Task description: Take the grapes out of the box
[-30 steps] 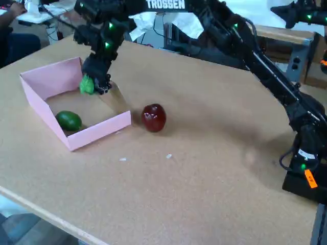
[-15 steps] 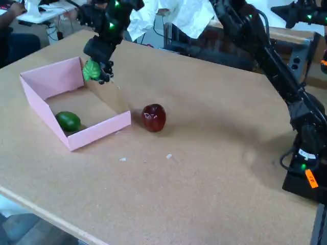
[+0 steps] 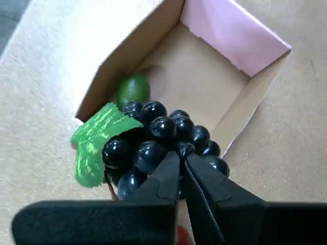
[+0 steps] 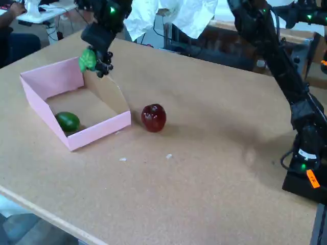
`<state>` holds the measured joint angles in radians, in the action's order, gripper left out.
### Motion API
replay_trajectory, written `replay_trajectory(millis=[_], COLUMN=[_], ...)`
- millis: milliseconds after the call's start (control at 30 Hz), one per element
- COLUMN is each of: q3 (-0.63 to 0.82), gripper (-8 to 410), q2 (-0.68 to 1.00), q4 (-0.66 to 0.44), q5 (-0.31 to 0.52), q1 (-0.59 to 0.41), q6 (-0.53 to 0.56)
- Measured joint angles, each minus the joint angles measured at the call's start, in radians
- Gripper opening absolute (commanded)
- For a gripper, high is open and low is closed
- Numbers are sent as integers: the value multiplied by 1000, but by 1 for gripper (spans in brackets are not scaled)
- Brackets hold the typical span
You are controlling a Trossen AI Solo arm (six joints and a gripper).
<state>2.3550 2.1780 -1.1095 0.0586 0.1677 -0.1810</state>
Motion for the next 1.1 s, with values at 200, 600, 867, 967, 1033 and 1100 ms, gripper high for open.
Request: replay_trajectory(millis=[200, 600, 867, 967, 1033, 1100], q3=[0, 0, 0, 0, -2, -6], gripper=[-1, -1, -1, -1, -1, -1], q2=[-59, -102, -123, -141, -159, -180], q4=[-53, -192, -250, -268, -272, -276], q5=[0, 0, 0, 0, 0, 1], q1=[15, 92, 162, 176, 180, 184], q6=[37, 77, 103, 115, 129, 140])
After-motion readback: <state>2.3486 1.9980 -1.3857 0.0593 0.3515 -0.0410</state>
